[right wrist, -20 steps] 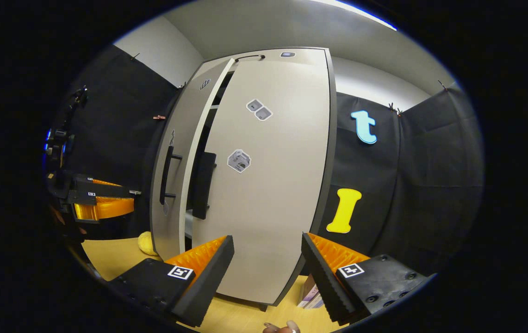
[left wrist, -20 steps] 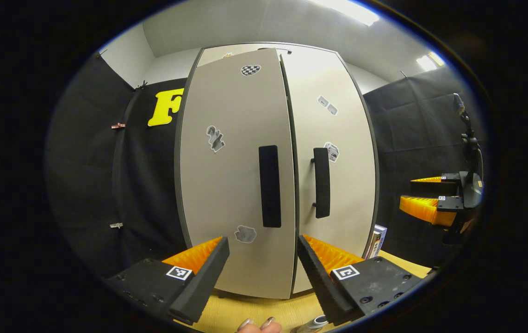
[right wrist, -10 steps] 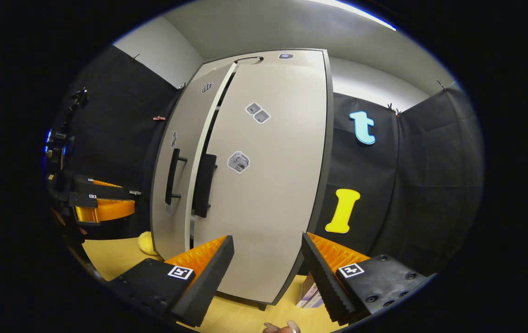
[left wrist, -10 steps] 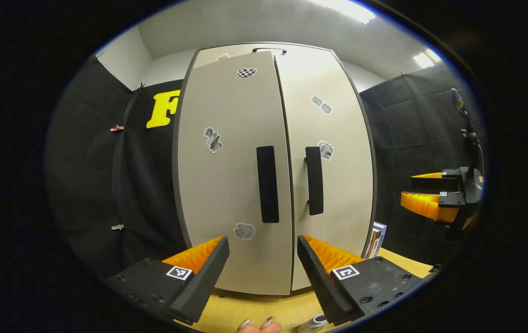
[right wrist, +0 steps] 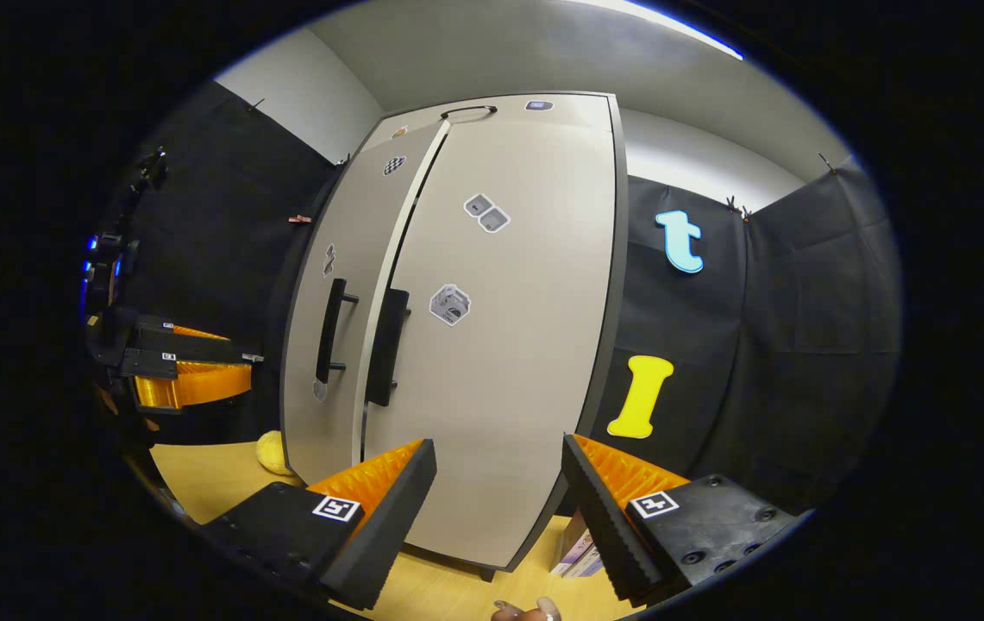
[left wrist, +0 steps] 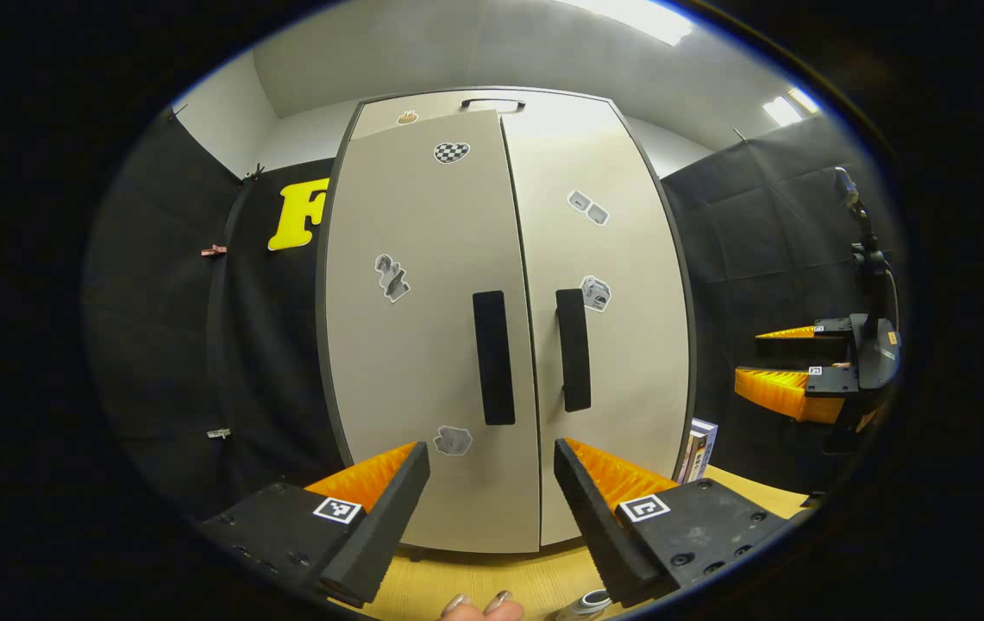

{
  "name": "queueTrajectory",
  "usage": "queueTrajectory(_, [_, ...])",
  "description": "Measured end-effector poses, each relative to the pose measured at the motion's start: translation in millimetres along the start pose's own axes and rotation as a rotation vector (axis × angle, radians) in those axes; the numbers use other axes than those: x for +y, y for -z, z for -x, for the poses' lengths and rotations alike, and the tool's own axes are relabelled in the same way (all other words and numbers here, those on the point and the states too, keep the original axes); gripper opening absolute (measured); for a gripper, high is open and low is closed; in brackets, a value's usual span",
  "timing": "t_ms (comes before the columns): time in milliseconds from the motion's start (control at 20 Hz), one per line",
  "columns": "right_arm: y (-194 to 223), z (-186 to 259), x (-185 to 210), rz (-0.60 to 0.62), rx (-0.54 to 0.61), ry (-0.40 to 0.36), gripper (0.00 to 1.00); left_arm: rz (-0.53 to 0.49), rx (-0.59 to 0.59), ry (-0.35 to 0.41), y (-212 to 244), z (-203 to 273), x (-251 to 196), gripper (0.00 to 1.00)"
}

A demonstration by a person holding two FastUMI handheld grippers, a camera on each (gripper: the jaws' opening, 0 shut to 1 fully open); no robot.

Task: Grasp the bottle in the cabinet with the left hand and place it on the coaster, then close the right door with the right hand and the left door with the left hand.

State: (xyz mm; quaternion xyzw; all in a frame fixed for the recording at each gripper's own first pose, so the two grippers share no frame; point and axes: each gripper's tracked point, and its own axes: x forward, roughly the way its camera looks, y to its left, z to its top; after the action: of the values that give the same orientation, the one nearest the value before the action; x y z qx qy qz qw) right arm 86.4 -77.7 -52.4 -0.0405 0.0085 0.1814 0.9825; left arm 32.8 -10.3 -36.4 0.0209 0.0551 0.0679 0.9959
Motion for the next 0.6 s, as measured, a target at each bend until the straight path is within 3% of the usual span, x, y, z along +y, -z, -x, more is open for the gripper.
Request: queueTrajectory(600, [-2, -6, 4, 0.007, -0.008, -0.004, 0.97, 0.025, 0.008, -0.001, 3, -7, 12, 0.93])
